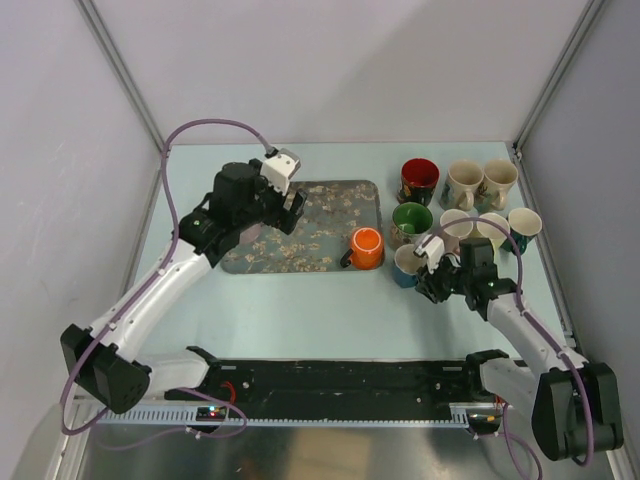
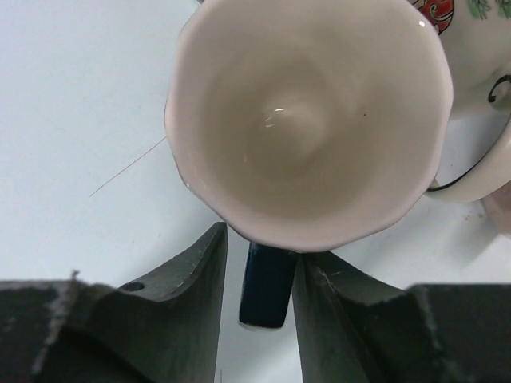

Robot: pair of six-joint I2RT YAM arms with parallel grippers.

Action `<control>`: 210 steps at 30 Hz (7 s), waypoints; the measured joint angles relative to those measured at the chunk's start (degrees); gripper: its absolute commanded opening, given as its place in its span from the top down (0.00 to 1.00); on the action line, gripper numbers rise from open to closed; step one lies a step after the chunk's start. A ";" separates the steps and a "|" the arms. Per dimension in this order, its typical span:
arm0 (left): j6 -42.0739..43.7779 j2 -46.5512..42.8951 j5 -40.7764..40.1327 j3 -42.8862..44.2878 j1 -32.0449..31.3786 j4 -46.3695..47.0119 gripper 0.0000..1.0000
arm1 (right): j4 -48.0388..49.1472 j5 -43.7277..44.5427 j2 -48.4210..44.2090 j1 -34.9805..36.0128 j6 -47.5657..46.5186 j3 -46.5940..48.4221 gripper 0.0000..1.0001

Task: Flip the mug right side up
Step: Place the cup at the center of the board, then move the cup to the tray, then turn over the cup on the tray.

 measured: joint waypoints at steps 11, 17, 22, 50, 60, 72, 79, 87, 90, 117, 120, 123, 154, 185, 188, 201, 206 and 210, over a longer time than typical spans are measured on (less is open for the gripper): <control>-10.51 4.83 -7.80 -2.34 3.10 -1.07 0.01 | -5.35 0.04 -2.91 -0.39 0.48 0.13 0.33; -12.04 8.37 -10.29 2.73 11.21 -5.07 0.00 | -12.76 1.11 -9.64 -1.16 1.60 3.82 0.03; -13.86 13.62 -10.91 6.38 18.93 -7.30 0.01 | -14.86 2.05 -12.90 0.55 5.14 11.19 0.01; -12.50 34.05 5.07 12.37 26.47 -10.12 0.31 | -0.76 -0.42 15.80 15.56 10.84 27.98 0.02; -9.86 31.58 10.84 7.30 20.11 -7.58 0.37 | 2.03 -3.56 26.53 19.08 5.40 34.10 0.03; -3.91 26.21 14.58 0.66 13.16 -6.27 0.33 | 1.75 -8.41 44.70 23.52 -2.12 48.30 0.02; -0.90 19.56 14.62 -1.90 15.41 -6.40 0.25 | -0.46 -10.64 53.33 24.94 -6.95 56.96 0.02; -2.75 9.86 13.70 -4.09 17.62 -4.96 0.25 | -2.58 -10.56 61.40 27.69 -10.25 61.68 0.14; -3.19 4.96 13.75 -7.10 17.94 -4.28 0.25 | -4.76 -10.84 61.88 28.35 -11.30 61.66 0.19; -4.13 -1.99 13.60 -9.25 17.92 -3.43 0.25 | 3.28 -1.40 60.70 30.23 2.99 54.49 0.55; -4.13 -2.01 13.60 -9.25 17.92 -3.43 0.26 | 2.97 -0.46 60.70 30.82 2.71 54.51 0.71; -4.11 -2.01 13.60 -9.25 17.92 -3.43 0.26 | 2.69 0.39 60.70 31.19 2.01 54.58 0.88; 57.66 -23.04 22.62 -31.69 6.64 19.12 0.18 | 17.27 -47.74 57.29 17.46 55.82 60.13 1.00; 39.26 -10.88 2.01 -26.71 -2.71 34.97 1.00 | 20.00 -43.32 47.45 11.17 57.88 58.07 0.19; 34.38 -10.75 0.39 -23.41 -2.71 28.22 1.00 | 11.15 -34.64 44.15 9.73 47.23 58.93 0.19; 15.50 -7.21 -0.83 -15.13 -2.71 6.86 1.00 | -15.10 -13.62 29.51 17.59 0.07 59.43 0.32; 11.23 -4.50 -0.20 -13.25 -2.71 4.00 1.00 | -21.46 -9.09 28.87 23.06 -14.19 59.34 0.33; 8.63 -3.69 0.42 -11.87 -2.71 3.72 1.00 | -23.61 -6.38 29.24 25.55 -20.55 59.30 0.35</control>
